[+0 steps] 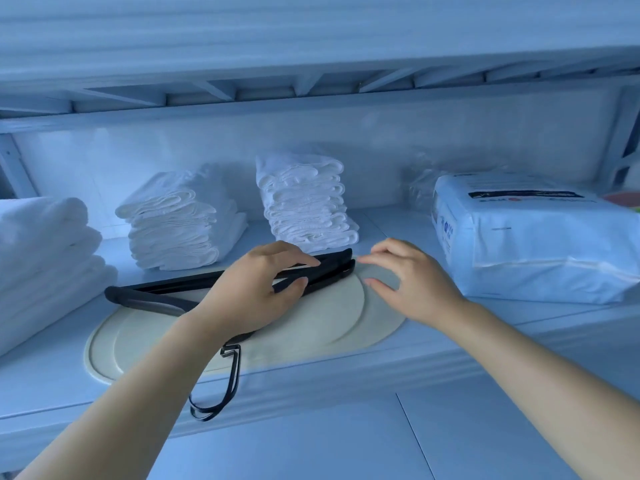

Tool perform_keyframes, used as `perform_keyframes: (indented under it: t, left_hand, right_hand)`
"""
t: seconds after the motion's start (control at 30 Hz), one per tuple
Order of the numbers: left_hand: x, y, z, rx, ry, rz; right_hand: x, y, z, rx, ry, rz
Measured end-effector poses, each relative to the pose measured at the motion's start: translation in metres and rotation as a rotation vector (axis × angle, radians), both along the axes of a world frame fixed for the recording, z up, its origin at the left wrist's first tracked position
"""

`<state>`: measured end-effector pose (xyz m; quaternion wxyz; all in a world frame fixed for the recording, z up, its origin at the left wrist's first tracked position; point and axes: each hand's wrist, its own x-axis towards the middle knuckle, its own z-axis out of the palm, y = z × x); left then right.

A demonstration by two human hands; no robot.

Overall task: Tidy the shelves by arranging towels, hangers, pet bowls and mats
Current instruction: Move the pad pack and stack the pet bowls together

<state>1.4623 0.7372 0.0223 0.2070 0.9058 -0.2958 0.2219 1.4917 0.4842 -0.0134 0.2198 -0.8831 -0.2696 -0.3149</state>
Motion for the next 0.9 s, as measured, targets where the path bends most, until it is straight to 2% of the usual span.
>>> perform_keyframes:
  t: [0.17, 0.37, 0.7, 0.9]
  left_hand:
    - [0.012, -0.064, 0.014, 0.109, -0.019, -0.08]
    - [0.023, -0.158, 0.013, 0.097, -0.049, -0.142]
    - [0.04, -0.28, -0.006, 0.043, -0.131, -0.008]
    - [0.044, -0.317, -0.02, 0.128, -0.201, 0.11]
  right_hand:
    - [-0.007, -0.055, 0.011, -0.024, -0.031, -0.055]
    - [-0.02, -0.134, 0.024, -0.017, -0.093, -0.115]
    - [-0.027, -0.258, 0.023, -0.139, -0.195, -0.177]
    - [-0.017, -0.289, 0.01, -0.211, -0.271, -0.117]
